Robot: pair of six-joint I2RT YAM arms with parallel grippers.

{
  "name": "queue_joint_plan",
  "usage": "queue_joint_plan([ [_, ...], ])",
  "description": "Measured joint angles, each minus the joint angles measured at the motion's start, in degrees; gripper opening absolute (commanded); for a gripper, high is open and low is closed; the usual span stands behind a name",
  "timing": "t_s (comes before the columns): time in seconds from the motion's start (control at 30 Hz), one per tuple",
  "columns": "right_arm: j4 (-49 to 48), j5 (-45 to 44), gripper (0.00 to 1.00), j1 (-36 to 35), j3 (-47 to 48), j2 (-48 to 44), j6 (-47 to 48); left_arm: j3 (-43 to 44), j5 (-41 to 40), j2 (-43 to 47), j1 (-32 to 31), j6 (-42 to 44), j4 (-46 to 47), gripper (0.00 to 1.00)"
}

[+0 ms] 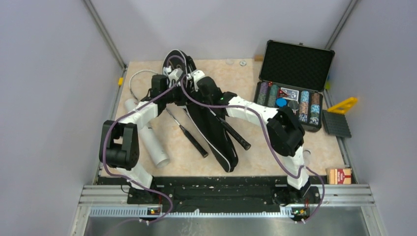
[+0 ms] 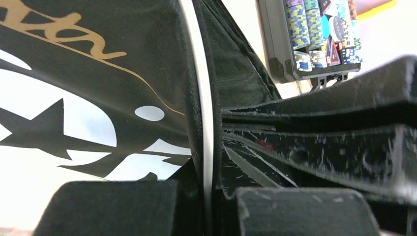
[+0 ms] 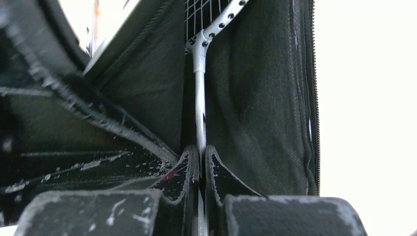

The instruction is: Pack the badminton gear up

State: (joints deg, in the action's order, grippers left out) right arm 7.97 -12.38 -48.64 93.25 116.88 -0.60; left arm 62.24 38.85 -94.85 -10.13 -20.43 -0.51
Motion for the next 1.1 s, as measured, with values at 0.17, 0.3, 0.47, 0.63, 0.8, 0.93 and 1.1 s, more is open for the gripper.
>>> queue_joint_plan([
  [0.17, 4.0, 2.2, 0.0, 1.7, 3.6, 1.6, -8.0, -4.7, -0.2, 1.5, 0.0, -3.5, 8.7, 0.0],
  [0.3, 5.0, 3.7, 0.0, 2.1, 3.5, 2.1, -15.1, -10.3, 0.7, 3.7, -0.1, -8.0, 17.9, 0.0],
  [0.47, 5.5, 6.8, 0.0, 3.2, 3.5, 2.2, -21.8, -14.3, 0.5, 4.3, -0.1, -13.0, 26.2, 0.0],
  [0.63, 6.2, 9.7, 0.12, 4.6, 3.5, 2.6, -27.2, -16.7, 0.3, 4.3, -0.1, -17.4, 32.0, 0.0],
  [0.8, 6.3, 13.0, 0.31, 5.6, 3.6, 4.2, -27.8, -17.5, 0.6, 4.3, -0.2, -18.5, 32.5, 0.0],
  [0.93, 3.9, 13.7, 0.45, 6.2, 0.1, 3.4, -23.1, -17.4, 0.6, 5.0, -1.6, -15.8, 27.1, 0.0],
  [1.1, 2.5, 17.3, 0.53, 6.4, -12.6, -4.8, -16.6, -17.4, -0.8, 8.2, -3.4, -11.2, 20.0, 0.0],
])
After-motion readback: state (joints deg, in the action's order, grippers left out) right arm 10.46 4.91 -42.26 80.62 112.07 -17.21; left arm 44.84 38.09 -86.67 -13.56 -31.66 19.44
